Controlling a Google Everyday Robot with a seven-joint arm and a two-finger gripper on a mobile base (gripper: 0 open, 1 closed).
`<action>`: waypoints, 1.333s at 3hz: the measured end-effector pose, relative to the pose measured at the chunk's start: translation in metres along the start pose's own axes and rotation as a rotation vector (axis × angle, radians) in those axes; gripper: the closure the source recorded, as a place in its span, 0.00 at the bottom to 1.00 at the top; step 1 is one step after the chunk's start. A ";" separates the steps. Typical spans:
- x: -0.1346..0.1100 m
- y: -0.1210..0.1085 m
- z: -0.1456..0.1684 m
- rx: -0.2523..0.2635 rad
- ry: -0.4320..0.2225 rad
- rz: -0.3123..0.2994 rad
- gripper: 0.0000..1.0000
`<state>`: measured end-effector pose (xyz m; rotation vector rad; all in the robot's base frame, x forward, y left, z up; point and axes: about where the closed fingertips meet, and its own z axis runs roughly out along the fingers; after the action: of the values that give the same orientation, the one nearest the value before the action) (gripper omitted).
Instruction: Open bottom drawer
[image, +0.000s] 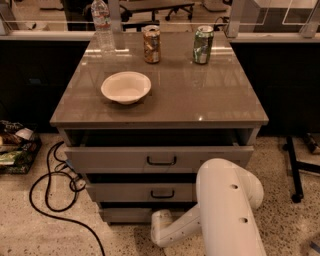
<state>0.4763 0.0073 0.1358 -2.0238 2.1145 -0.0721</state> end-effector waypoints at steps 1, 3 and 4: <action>0.000 -0.001 -0.001 0.000 0.000 0.000 0.94; -0.001 -0.001 -0.004 0.000 0.000 0.000 1.00; -0.001 -0.001 -0.004 -0.001 0.000 0.000 1.00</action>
Offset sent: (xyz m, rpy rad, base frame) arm 0.0005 0.0000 0.0004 0.0000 0.0000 0.0000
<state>0.4765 0.0073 0.1401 -2.0242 2.1149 -0.0717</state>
